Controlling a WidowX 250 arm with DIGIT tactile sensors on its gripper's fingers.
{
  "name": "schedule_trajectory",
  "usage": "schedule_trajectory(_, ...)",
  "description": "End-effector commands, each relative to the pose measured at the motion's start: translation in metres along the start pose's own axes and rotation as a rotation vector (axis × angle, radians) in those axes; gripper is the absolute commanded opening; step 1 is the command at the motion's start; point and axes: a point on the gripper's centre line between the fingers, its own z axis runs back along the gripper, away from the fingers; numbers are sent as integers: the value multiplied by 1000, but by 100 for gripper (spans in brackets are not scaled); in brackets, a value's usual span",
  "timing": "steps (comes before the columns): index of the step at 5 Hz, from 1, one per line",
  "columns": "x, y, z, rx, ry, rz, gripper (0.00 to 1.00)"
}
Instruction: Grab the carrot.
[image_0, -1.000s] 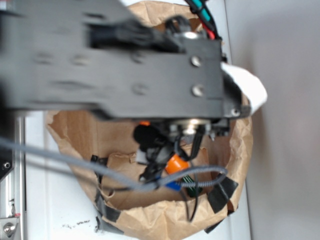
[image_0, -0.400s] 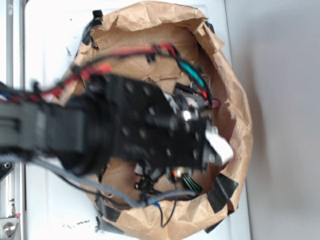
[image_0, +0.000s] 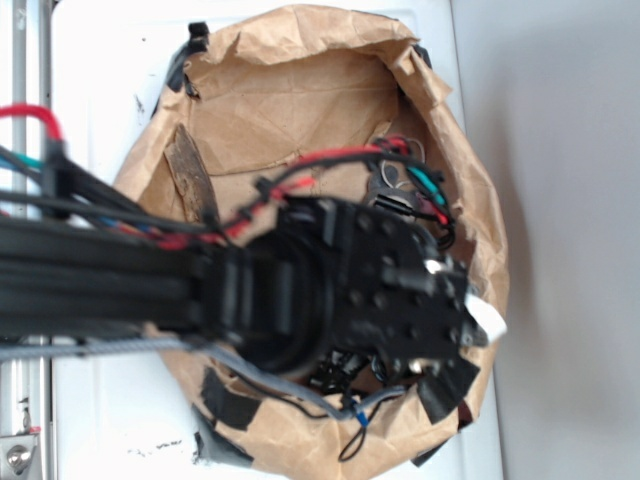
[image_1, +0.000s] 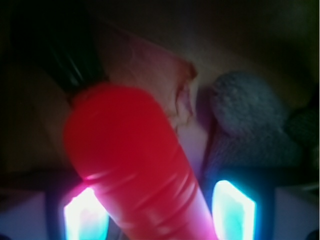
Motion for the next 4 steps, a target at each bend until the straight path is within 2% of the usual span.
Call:
schedule_trajectory(1,-14,-3,50,-27,-150,11,0)
schedule_trajectory(2,-49,23,94,-128,-276,59,0)
schedule_trajectory(4,-75,44,163,-233,-306,71,0)
